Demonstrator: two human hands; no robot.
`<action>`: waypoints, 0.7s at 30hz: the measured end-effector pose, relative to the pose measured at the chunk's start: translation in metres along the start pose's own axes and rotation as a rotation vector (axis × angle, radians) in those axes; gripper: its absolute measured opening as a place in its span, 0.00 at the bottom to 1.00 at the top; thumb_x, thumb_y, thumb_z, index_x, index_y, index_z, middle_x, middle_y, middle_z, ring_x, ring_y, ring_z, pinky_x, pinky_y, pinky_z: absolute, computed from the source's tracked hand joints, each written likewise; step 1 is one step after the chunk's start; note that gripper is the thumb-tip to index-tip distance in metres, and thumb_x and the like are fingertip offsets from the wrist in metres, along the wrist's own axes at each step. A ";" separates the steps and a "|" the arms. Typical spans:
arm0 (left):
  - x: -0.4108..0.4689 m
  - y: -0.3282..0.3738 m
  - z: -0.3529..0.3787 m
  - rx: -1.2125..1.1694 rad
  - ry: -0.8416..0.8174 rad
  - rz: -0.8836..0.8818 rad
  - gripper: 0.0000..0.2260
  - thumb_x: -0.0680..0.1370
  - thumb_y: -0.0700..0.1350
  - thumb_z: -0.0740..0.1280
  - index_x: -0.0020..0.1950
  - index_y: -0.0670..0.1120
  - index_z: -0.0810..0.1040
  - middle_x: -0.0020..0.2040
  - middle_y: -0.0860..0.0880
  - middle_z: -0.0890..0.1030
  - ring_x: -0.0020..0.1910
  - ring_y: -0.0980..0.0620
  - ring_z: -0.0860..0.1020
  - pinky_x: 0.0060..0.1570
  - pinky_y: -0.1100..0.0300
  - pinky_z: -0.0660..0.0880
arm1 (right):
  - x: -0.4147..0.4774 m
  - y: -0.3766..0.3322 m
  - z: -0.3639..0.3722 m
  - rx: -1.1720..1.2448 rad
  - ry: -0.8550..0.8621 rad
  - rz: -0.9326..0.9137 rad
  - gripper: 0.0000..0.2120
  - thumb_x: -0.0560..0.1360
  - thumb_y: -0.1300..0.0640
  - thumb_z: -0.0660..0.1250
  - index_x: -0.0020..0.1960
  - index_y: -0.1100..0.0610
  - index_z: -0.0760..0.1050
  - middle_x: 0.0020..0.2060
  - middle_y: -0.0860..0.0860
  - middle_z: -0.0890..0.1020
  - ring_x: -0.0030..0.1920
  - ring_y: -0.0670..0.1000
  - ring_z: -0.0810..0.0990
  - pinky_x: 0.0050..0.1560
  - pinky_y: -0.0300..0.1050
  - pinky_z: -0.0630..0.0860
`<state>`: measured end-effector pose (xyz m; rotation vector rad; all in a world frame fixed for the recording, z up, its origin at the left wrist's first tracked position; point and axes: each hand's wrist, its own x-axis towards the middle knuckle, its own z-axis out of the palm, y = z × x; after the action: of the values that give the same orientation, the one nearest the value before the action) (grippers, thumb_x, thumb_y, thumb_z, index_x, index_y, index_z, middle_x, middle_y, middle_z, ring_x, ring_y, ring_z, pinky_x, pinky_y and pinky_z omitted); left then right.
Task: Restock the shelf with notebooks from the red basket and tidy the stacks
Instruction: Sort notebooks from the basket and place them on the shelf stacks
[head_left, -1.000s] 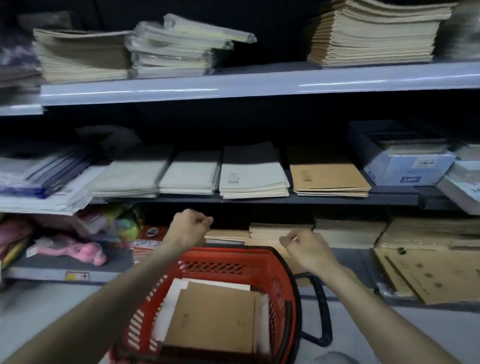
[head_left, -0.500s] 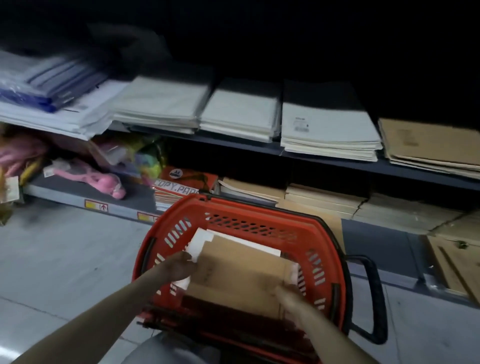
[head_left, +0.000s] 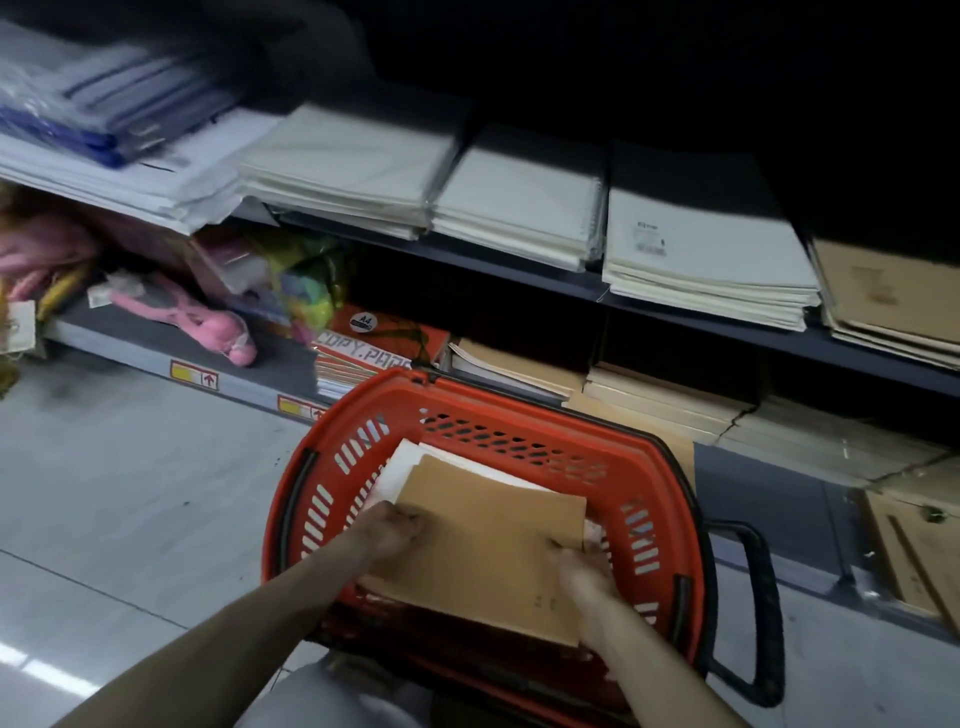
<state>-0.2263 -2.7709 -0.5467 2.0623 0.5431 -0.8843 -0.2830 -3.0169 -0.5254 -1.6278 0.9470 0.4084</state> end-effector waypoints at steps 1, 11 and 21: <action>-0.004 0.004 -0.003 -0.025 0.019 0.030 0.13 0.83 0.50 0.65 0.57 0.41 0.82 0.55 0.46 0.82 0.61 0.44 0.78 0.62 0.55 0.70 | 0.002 -0.004 -0.001 0.001 0.016 -0.023 0.14 0.78 0.52 0.72 0.62 0.51 0.76 0.56 0.52 0.81 0.53 0.55 0.81 0.54 0.52 0.78; -0.120 0.083 -0.066 -0.097 0.245 0.367 0.15 0.83 0.50 0.64 0.68 0.48 0.76 0.67 0.50 0.78 0.65 0.46 0.76 0.71 0.45 0.70 | -0.061 -0.100 -0.065 0.103 -0.199 -0.298 0.13 0.78 0.56 0.73 0.62 0.50 0.79 0.52 0.51 0.88 0.53 0.56 0.87 0.54 0.61 0.84; -0.242 0.180 -0.043 -0.185 0.370 0.535 0.12 0.83 0.58 0.63 0.50 0.50 0.70 0.50 0.52 0.77 0.51 0.49 0.76 0.54 0.56 0.71 | -0.142 -0.142 -0.175 0.246 -0.054 -0.590 0.19 0.79 0.44 0.71 0.65 0.53 0.78 0.55 0.49 0.86 0.54 0.50 0.85 0.52 0.46 0.81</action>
<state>-0.2548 -2.8572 -0.2558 2.0580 0.2259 -0.1366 -0.3007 -3.1256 -0.2833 -1.5717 0.4202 -0.0691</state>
